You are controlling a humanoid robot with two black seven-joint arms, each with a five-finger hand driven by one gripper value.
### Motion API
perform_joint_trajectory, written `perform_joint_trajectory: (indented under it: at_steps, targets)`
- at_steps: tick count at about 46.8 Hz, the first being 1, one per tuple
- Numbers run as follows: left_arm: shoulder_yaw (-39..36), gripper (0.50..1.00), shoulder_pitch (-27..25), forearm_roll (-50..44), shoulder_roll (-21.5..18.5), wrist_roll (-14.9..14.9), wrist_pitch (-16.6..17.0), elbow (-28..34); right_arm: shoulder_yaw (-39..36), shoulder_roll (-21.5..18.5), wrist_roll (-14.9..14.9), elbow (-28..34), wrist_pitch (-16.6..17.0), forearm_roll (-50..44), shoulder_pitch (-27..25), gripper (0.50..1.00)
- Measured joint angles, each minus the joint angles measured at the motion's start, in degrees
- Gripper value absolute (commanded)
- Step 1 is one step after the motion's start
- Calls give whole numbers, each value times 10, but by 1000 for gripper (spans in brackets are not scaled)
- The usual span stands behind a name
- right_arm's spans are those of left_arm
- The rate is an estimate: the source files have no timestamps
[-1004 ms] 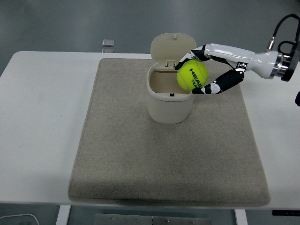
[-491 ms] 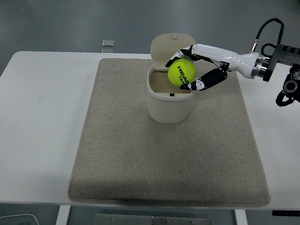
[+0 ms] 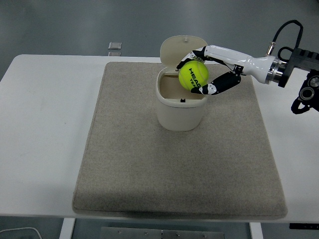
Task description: Pick up the tennis ball and place it in the box.
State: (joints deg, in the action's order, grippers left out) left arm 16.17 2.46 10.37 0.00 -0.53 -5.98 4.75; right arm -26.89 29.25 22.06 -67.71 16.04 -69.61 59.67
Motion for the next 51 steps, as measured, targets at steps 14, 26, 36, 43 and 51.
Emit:
perform_joint_trajectory:
  at_steps: [14, 26, 36, 43, 51]
  targets:
    - [0, 992, 0, 0, 0, 0, 0, 0, -1, -6, 1, -3, 3, 12, -5, 858]
    - [0, 992, 0, 0, 0, 0, 0, 0, 1, -6, 0, -3, 2, 12, -11, 858]
    - [0, 992, 0, 0, 0, 0, 0, 0, -2, 2, 2, -5, 21, 24, -11, 860]
    - [0, 992, 0, 0, 0, 0, 0, 0, -4, 13, 2, -6, 65, 83, -11, 860]
    - [0, 992, 0, 0, 0, 0, 0, 0, -5, 37, 1, -5, 81, 136, -13, 913]
